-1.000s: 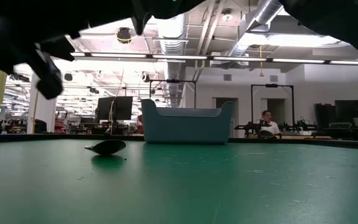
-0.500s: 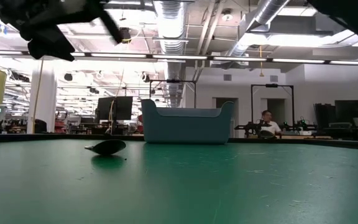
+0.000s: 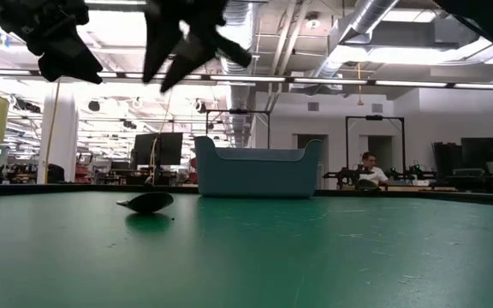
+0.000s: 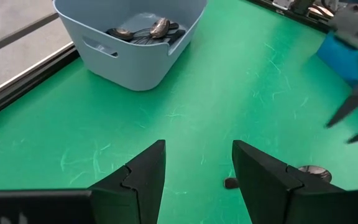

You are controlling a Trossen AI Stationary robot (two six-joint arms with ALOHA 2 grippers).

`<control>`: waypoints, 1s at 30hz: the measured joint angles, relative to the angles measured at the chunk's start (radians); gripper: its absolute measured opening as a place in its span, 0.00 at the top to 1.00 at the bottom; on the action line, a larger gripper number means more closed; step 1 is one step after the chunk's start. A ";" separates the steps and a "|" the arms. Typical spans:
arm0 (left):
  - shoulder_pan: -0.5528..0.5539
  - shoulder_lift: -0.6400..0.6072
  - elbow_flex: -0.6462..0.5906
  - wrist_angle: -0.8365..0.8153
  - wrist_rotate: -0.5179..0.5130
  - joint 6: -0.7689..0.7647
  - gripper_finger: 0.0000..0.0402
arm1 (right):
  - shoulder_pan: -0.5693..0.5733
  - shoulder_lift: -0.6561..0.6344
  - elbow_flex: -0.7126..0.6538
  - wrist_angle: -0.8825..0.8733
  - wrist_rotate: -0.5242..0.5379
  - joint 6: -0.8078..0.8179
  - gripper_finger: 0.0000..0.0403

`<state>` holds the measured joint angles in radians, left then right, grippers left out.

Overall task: Sort silverware by color (type)
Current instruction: Put the black spoon into the light blue bin

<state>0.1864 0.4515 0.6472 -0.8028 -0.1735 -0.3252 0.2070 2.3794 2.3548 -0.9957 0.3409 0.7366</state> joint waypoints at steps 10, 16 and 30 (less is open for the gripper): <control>0.000 0.000 0.000 0.000 -0.026 0.013 0.58 | -0.014 0.098 0.000 0.012 -0.044 0.086 0.63; 0.000 0.000 0.000 0.000 -0.036 0.013 0.58 | -0.026 0.096 -0.023 0.058 -0.049 0.092 0.46; 0.000 0.000 0.000 0.000 -0.048 0.011 0.58 | 0.005 0.185 -0.024 0.168 -0.085 0.129 0.45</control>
<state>0.1867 0.4515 0.6472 -0.8028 -0.2211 -0.3141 0.2118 2.5644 2.3313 -0.8274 0.2560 0.8656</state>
